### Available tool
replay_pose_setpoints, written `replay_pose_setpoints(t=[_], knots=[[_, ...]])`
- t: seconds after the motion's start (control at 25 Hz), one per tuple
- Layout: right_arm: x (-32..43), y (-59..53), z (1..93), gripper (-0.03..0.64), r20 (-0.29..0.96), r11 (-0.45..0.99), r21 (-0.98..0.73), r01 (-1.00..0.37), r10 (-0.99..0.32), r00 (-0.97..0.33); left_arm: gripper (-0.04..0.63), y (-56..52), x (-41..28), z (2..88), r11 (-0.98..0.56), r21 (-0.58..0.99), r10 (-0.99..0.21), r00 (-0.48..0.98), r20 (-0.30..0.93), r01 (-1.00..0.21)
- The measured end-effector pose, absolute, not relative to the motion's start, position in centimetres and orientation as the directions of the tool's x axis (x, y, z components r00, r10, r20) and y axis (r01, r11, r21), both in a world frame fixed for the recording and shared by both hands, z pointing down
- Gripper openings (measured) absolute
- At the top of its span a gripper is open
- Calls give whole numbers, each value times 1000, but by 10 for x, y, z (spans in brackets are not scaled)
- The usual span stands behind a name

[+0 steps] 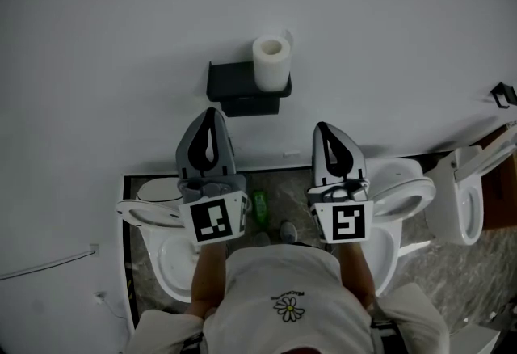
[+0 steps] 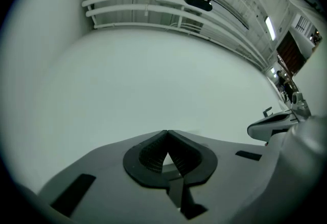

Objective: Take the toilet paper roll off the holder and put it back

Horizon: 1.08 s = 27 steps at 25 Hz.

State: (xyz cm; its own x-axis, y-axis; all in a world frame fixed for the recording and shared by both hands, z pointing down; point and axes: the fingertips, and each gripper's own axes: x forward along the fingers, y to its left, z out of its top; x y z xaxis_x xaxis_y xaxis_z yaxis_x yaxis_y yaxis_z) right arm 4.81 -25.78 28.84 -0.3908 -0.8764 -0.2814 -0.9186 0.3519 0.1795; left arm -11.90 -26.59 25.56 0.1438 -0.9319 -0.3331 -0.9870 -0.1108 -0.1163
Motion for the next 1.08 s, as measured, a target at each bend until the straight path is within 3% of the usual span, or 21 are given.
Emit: replay_pose_setpoints(t=[0.28, 1.08], knots=[[38, -258, 309, 11, -225, 367, 168, -915, -889, -399, 18, -258, -132, 319, -120, -109, -969, 141, -206, -987], [39, -259, 315, 10, -201, 357, 177, -917, -899, -388, 18, -259, -144, 327, -107, -121, -976, 128, -178, -987]])
